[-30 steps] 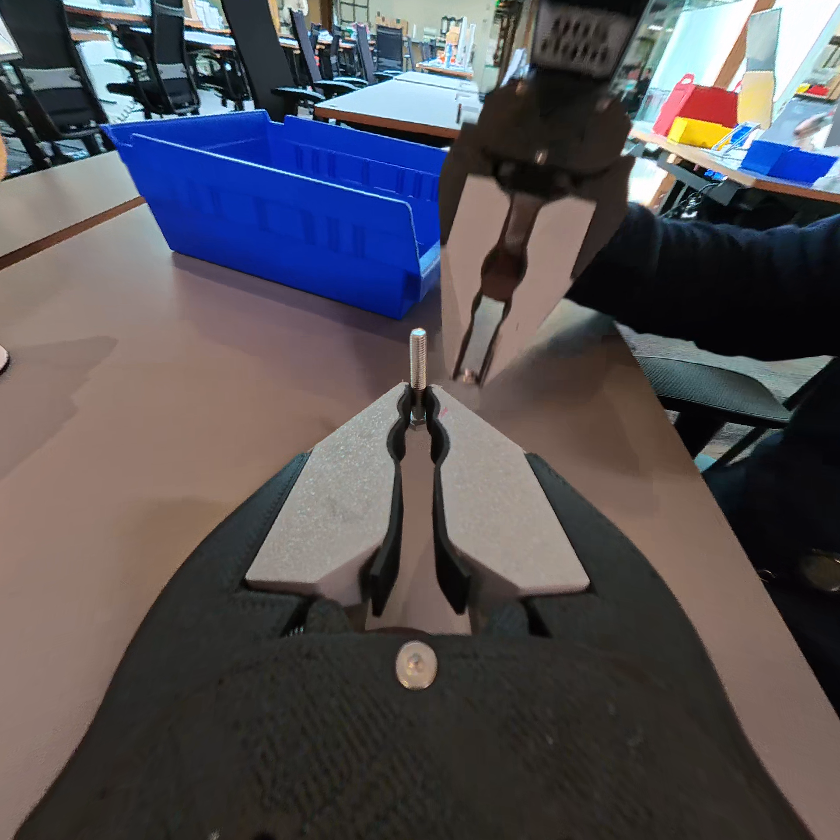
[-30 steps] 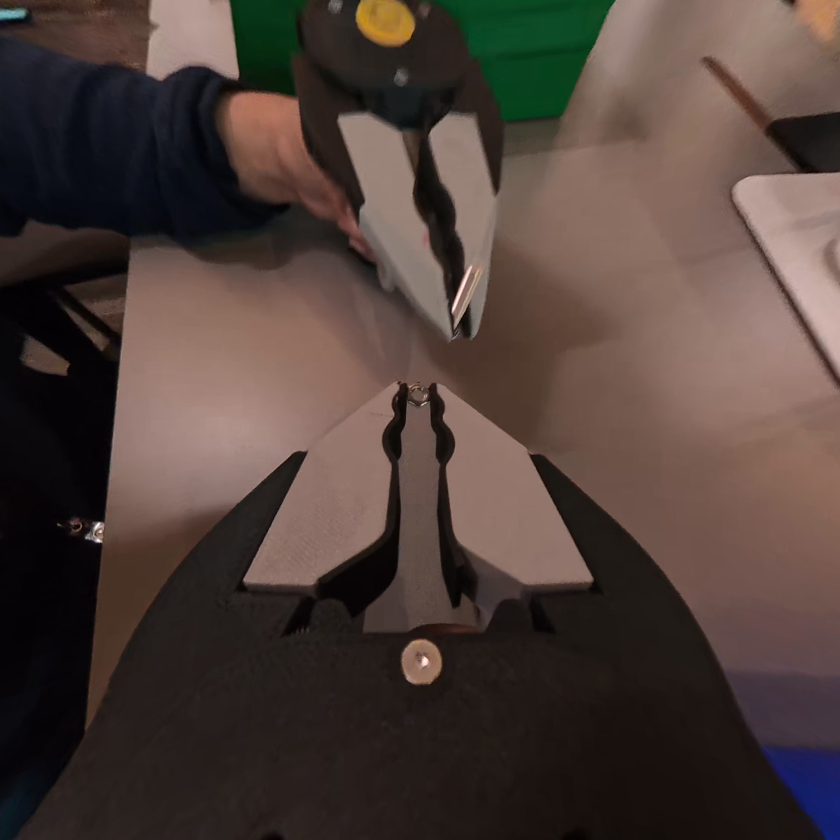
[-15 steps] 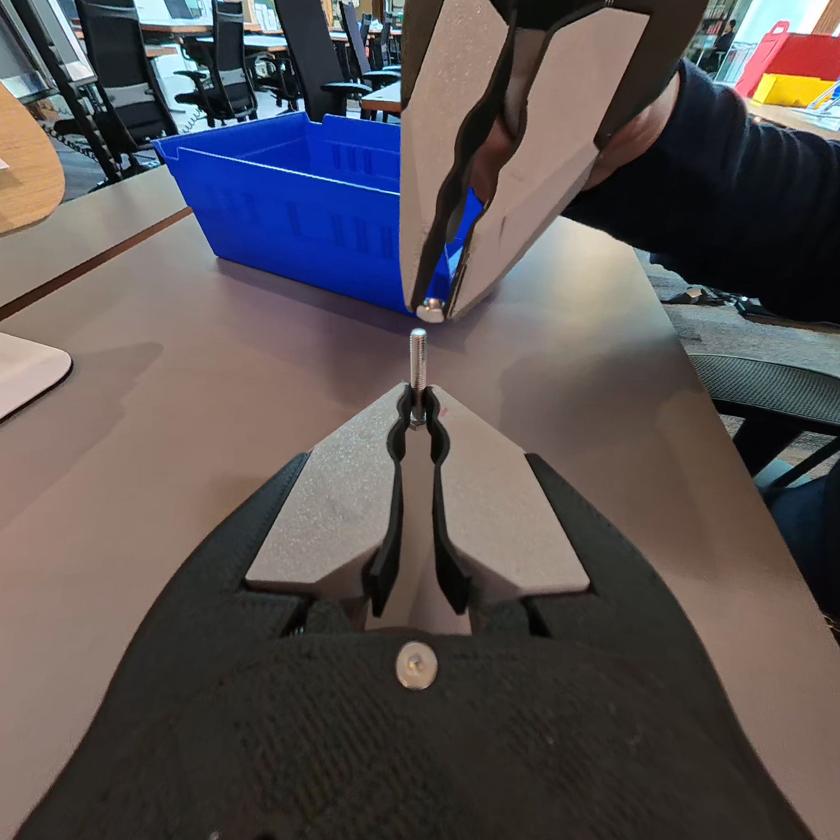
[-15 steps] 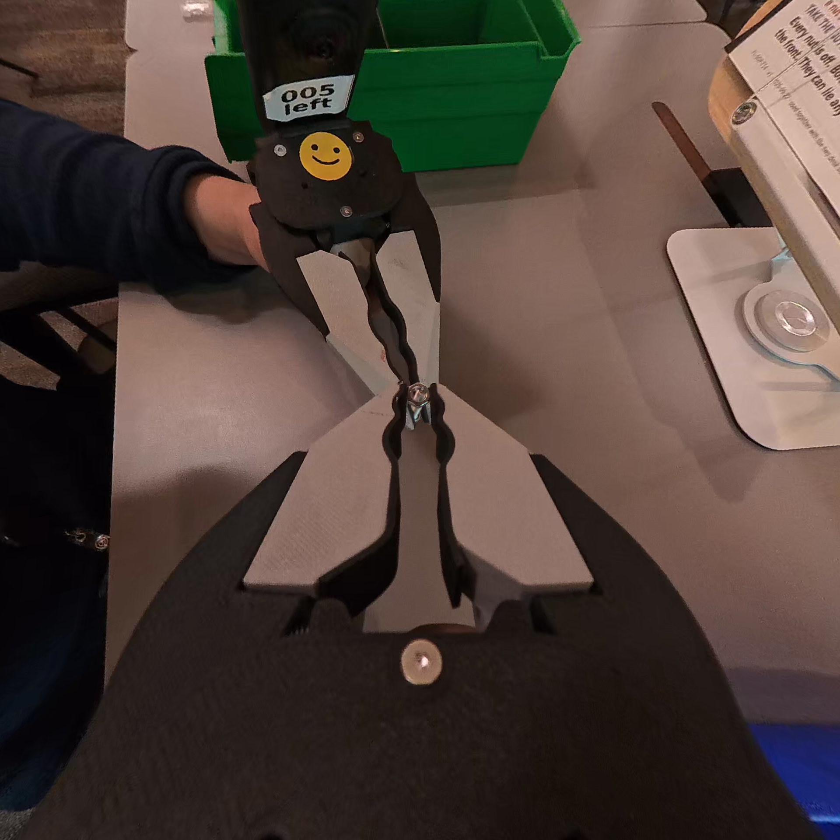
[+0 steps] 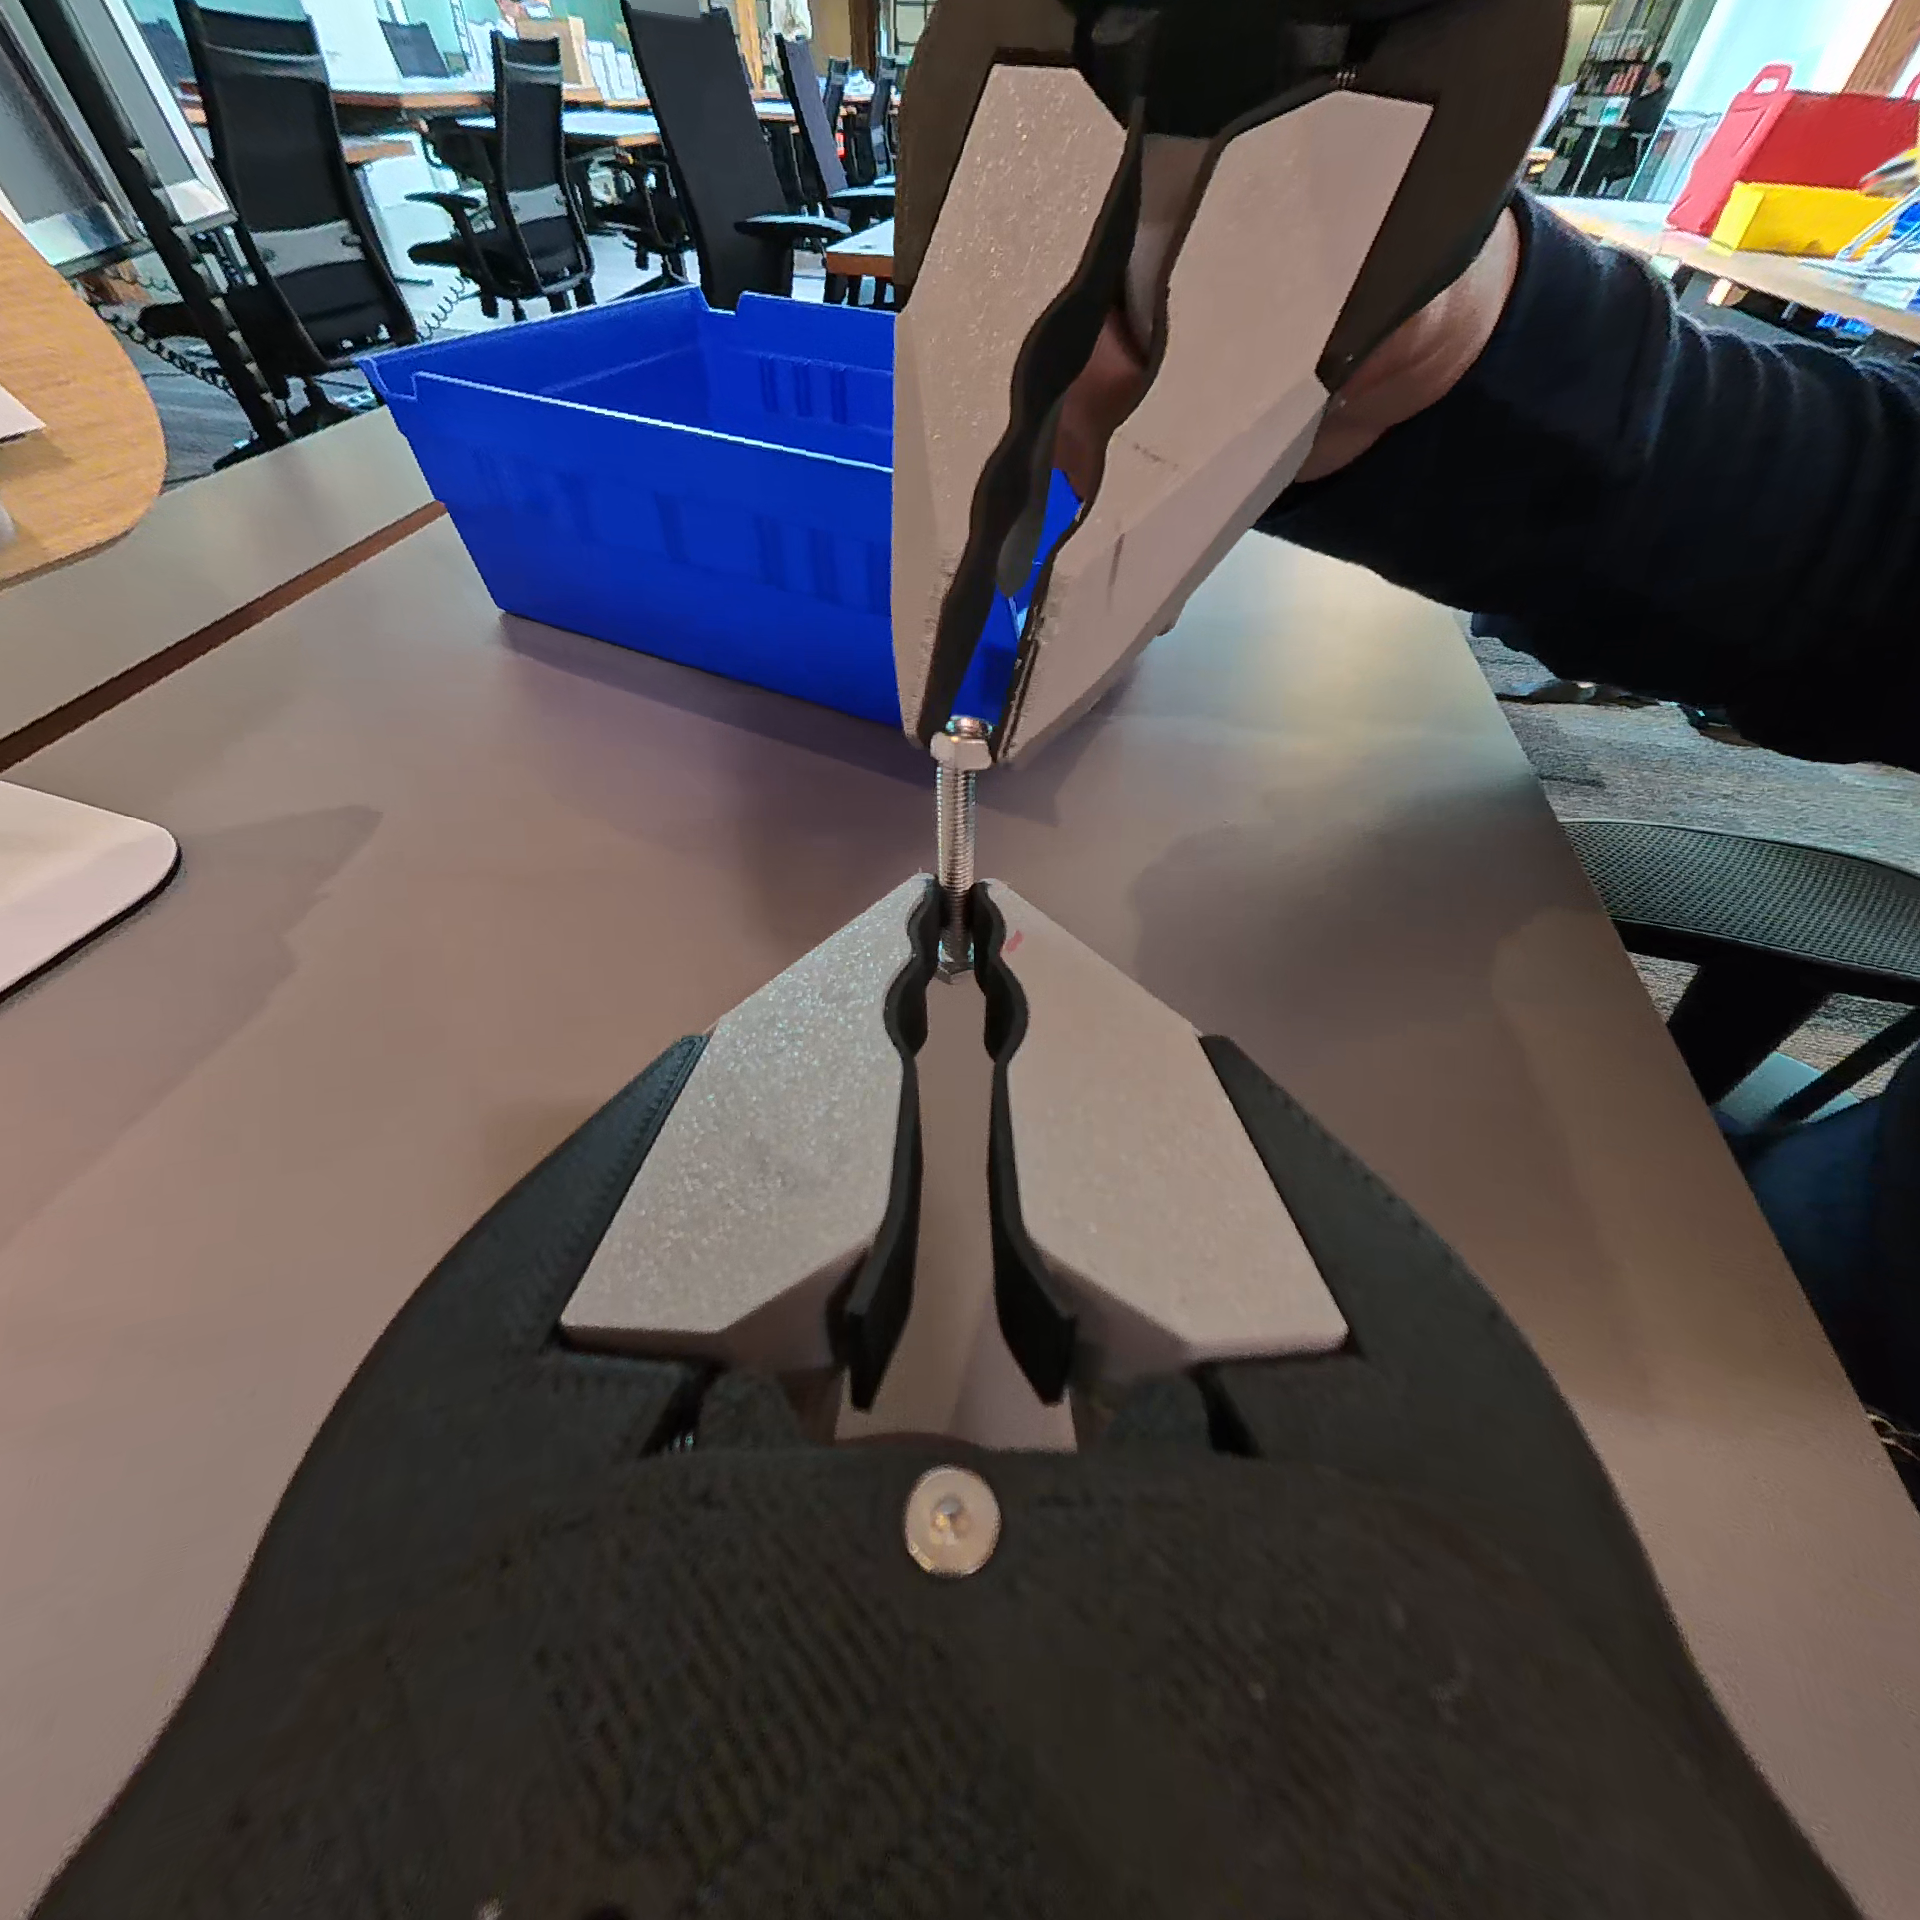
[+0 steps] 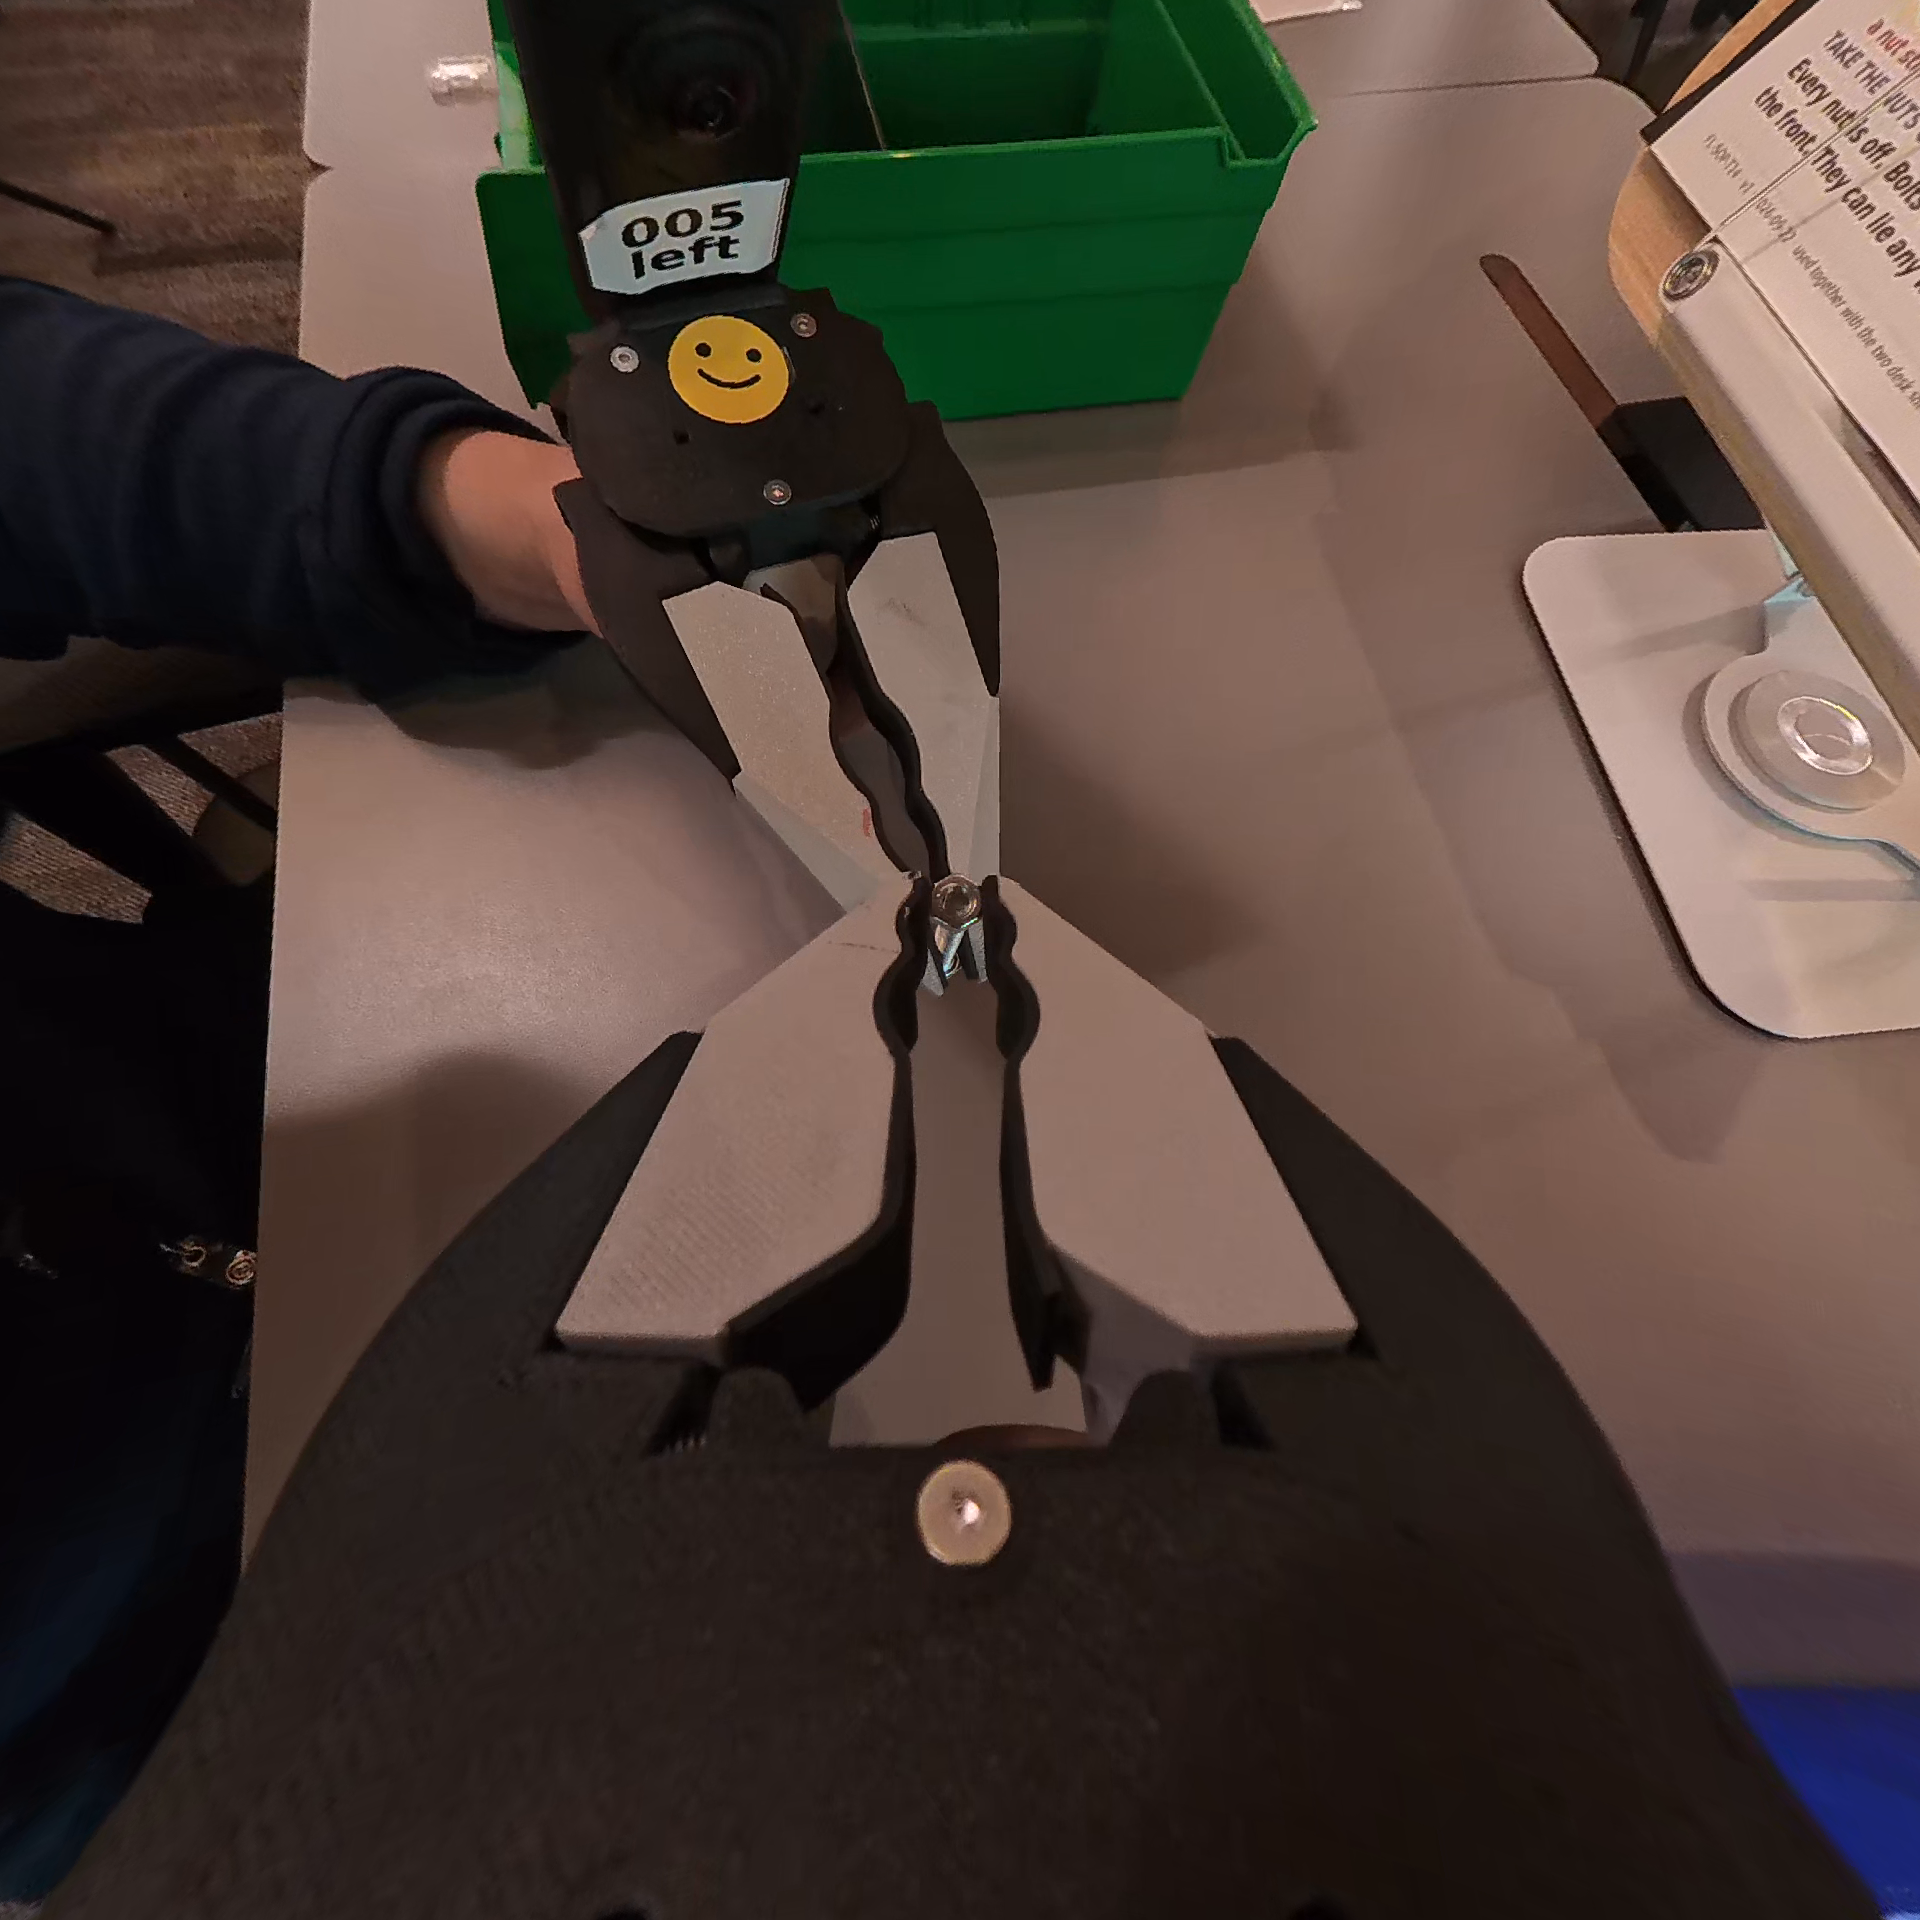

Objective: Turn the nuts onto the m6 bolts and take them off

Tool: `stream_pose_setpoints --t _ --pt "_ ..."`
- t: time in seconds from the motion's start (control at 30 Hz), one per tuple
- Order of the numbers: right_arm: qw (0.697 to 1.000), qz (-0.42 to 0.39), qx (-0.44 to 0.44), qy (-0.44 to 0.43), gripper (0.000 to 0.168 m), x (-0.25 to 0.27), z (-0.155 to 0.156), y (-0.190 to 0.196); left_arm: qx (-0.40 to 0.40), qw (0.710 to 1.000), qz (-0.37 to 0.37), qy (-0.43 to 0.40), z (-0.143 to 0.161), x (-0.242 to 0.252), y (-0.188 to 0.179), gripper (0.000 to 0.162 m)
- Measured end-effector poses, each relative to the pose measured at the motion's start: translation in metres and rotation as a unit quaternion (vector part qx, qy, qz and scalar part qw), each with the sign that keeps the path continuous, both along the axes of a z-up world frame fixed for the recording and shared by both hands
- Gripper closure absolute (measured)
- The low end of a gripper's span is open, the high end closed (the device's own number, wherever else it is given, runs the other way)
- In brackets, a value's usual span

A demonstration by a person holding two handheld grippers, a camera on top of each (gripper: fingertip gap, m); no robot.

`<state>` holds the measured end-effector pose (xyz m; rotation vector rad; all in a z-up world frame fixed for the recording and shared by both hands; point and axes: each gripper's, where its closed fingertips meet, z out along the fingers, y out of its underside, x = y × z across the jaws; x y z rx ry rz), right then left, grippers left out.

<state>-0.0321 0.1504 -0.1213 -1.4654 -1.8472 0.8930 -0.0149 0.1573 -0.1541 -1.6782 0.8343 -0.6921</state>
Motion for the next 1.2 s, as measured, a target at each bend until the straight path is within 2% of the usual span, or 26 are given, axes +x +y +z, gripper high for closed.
stream_pose_setpoints --t 1.03,1.2 --pt "1.0 -0.005 -0.024 0.01 0.161 -0.0016 -0.001 0.0007 -0.008 1.0 0.002 -0.003 -0.0004 0.0011 0.0003 0.158" --pt "0.999 -0.003 -0.035 0.015 0.156 -0.0023 -0.0012 -0.0004 -0.009 1.0 0.003 -0.005 -0.0002 0.0005 0.0007 0.158"
